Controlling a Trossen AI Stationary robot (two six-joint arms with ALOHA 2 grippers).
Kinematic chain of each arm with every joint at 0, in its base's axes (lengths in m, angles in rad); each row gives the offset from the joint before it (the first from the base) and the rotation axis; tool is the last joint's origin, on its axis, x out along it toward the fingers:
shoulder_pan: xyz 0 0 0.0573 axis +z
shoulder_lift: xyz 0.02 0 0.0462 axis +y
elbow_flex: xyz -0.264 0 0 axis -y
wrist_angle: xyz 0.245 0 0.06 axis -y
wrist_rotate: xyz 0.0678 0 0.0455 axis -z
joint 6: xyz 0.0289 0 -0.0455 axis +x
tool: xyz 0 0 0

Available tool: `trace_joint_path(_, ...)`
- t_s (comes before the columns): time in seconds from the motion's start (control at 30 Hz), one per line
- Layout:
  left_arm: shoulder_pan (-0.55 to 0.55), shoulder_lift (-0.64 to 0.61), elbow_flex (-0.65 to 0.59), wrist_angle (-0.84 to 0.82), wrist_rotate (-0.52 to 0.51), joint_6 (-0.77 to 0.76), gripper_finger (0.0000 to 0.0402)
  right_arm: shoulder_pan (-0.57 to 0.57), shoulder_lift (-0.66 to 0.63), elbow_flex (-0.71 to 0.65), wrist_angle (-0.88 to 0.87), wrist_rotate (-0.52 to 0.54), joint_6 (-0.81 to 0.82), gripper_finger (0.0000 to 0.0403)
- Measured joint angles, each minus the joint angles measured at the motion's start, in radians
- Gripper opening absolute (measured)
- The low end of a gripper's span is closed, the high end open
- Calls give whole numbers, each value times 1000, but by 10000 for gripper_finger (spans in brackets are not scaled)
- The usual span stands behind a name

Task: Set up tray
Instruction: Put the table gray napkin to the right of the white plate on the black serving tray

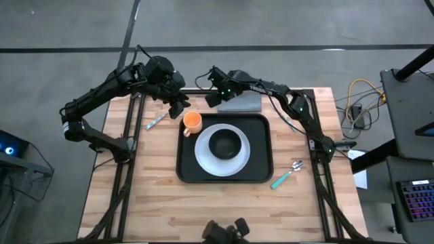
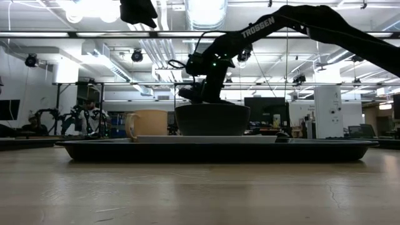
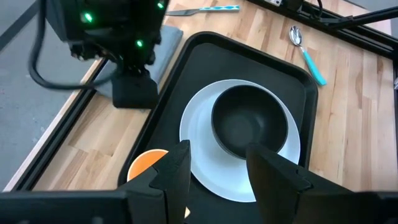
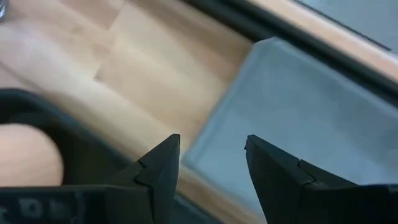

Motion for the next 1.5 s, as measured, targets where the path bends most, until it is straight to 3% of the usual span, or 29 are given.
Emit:
trace_joint_path(0.93,0,-1,0,-5,0,4,137,7,64,-6,-29,-35,86,155)
trace_joint_path(1.23,0,-1,-28,-4,0,30,137,-31,-2,18,-255,98,-148,154)
trace_joint_path(1.37,1,-1,-123,159,-7,32,137,-34,-19,16,-381,145,-203,147)
trace_joint_path(1.5,10,0,-223,313,-50,79,137,-32,-50,12,-507,300,-224,138)
